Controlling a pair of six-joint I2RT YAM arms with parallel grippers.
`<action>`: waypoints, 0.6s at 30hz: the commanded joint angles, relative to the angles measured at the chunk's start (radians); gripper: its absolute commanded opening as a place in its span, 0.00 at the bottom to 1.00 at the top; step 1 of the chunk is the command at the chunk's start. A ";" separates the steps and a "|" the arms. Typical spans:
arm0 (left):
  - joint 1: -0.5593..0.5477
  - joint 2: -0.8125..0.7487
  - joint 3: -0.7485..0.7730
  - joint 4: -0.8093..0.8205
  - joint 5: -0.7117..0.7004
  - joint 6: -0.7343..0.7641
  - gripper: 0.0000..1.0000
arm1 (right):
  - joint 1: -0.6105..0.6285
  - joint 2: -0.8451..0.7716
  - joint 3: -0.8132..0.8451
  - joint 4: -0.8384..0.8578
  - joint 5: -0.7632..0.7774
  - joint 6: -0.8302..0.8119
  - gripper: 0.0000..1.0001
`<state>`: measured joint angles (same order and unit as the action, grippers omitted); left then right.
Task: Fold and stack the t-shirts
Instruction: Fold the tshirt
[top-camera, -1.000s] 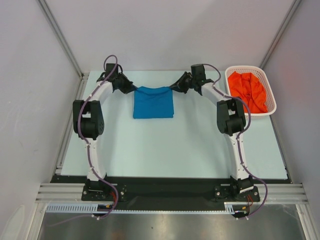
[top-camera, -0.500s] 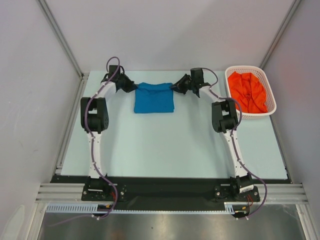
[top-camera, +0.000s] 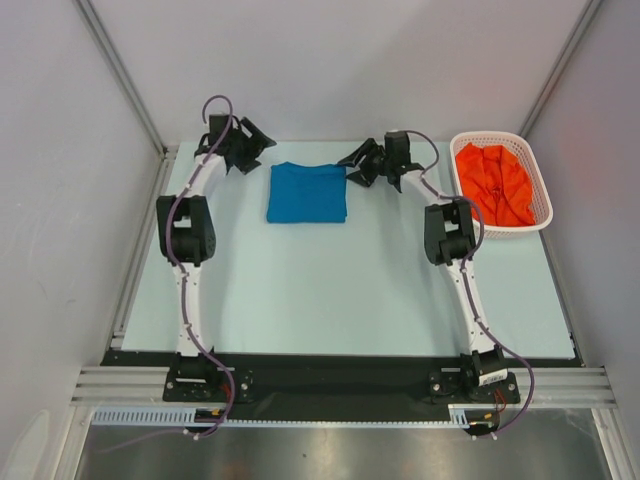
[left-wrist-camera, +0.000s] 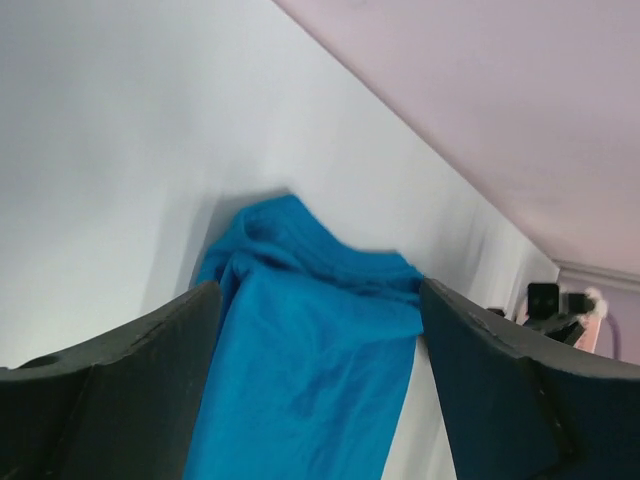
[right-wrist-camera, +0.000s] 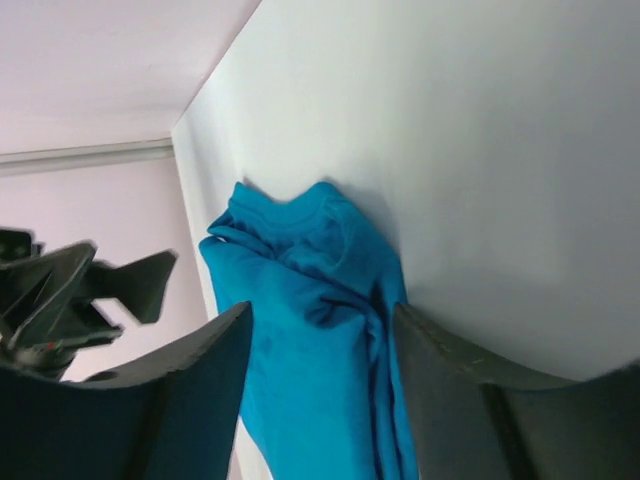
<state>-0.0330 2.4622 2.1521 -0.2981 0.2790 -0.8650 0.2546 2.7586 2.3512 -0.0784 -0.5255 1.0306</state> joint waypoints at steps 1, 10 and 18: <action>-0.002 -0.209 -0.076 -0.013 -0.020 0.104 0.85 | -0.037 -0.148 0.033 -0.085 0.025 -0.125 0.66; -0.050 -0.479 -0.573 -0.044 0.040 0.346 0.78 | -0.018 -0.446 -0.364 -0.239 0.022 -0.423 0.72; -0.048 -0.514 -0.692 -0.072 0.083 0.434 0.80 | 0.051 -0.539 -0.590 -0.236 0.022 -0.530 0.72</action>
<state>-0.0868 1.9827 1.4681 -0.3744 0.3199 -0.5018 0.2722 2.2505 1.8099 -0.2878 -0.4992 0.5823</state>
